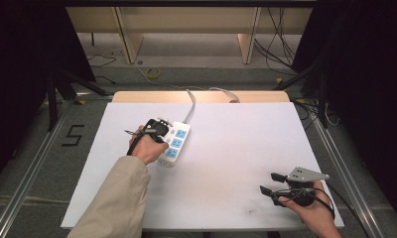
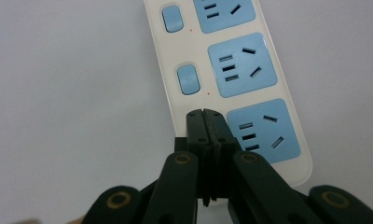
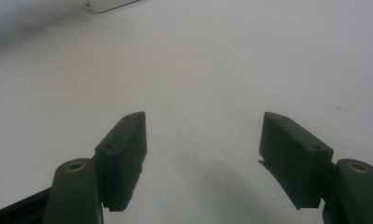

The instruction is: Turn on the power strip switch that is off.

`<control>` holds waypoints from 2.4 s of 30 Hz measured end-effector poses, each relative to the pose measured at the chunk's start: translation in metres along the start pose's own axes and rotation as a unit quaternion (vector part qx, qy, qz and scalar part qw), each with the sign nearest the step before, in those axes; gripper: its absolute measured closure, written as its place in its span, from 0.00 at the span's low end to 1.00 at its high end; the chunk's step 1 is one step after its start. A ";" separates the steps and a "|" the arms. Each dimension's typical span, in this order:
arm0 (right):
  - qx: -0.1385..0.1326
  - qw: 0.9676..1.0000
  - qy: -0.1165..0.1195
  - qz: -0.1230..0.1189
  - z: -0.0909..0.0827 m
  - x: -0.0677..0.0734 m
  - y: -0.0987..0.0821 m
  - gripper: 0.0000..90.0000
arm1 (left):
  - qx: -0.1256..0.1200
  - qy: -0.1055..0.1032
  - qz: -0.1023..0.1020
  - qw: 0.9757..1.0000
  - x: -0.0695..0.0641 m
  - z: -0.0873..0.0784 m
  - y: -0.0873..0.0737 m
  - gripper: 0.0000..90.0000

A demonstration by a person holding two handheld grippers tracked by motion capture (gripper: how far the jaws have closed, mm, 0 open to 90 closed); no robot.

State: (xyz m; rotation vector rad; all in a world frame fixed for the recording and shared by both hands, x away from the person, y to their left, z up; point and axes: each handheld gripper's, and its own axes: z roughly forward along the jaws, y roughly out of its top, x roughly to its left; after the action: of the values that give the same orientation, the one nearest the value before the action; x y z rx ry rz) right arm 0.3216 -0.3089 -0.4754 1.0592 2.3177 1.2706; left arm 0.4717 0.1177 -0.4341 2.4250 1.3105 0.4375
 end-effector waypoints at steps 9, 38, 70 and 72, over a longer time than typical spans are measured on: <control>0.000 1.000 -0.001 -0.001 0.000 0.000 0.000 0.37 | 0.005 0.000 0.002 1.000 -0.001 0.001 0.000 1.00; -0.001 1.000 0.000 -0.002 0.000 0.001 0.000 0.37 | 0.014 0.003 -0.005 1.000 -0.002 0.004 0.001 1.00; 0.001 1.000 0.001 -0.004 0.000 0.001 0.001 0.37 | 0.026 0.008 -0.003 1.000 -0.004 0.006 0.004 1.00; 0.000 1.000 0.001 -0.005 0.000 0.001 0.001 0.37 | 0.028 0.010 -0.002 1.000 -0.004 0.005 0.005 1.00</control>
State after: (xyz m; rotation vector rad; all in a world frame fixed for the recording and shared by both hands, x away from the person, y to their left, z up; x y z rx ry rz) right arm 0.3207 -0.3079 -0.4746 1.0462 2.3217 1.2690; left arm 0.4751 0.1110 -0.4374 2.4695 1.3519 0.4298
